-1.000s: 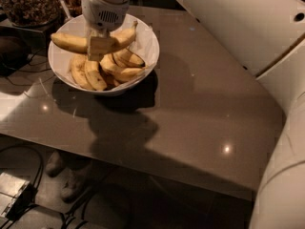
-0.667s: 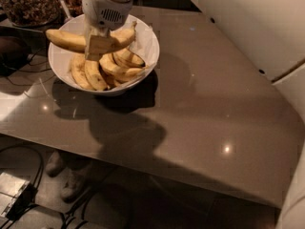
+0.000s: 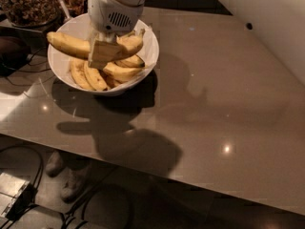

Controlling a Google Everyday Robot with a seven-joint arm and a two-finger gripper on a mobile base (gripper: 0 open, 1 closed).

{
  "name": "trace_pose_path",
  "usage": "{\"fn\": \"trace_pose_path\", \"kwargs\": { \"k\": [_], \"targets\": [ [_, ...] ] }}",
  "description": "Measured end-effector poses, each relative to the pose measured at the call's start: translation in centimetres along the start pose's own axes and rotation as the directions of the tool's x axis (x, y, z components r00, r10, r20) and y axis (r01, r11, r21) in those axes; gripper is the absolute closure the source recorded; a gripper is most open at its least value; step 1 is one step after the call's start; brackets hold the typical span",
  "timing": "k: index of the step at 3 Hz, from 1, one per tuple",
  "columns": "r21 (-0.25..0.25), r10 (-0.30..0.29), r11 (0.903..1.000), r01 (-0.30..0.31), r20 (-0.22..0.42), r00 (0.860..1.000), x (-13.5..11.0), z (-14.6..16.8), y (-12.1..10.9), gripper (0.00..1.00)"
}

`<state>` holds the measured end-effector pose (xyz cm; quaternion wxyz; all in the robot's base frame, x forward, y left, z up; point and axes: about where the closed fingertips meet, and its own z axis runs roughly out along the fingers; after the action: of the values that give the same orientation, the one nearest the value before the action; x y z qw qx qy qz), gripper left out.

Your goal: Pick banana from white bowl

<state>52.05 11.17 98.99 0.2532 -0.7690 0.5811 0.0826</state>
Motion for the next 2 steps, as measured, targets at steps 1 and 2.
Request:
{"fn": "trace_pose_path", "kwargs": {
  "k": [1, 2],
  "targets": [
    [-0.002, 0.074, 0.9973, -0.074, -0.014, 0.997, 1.0, -0.8, 2.8, 1.00],
    [0.011, 0.168, 0.9857, -0.168, -0.036, 0.985, 2.4, -1.9, 5.8, 1.00]
  ]
}}
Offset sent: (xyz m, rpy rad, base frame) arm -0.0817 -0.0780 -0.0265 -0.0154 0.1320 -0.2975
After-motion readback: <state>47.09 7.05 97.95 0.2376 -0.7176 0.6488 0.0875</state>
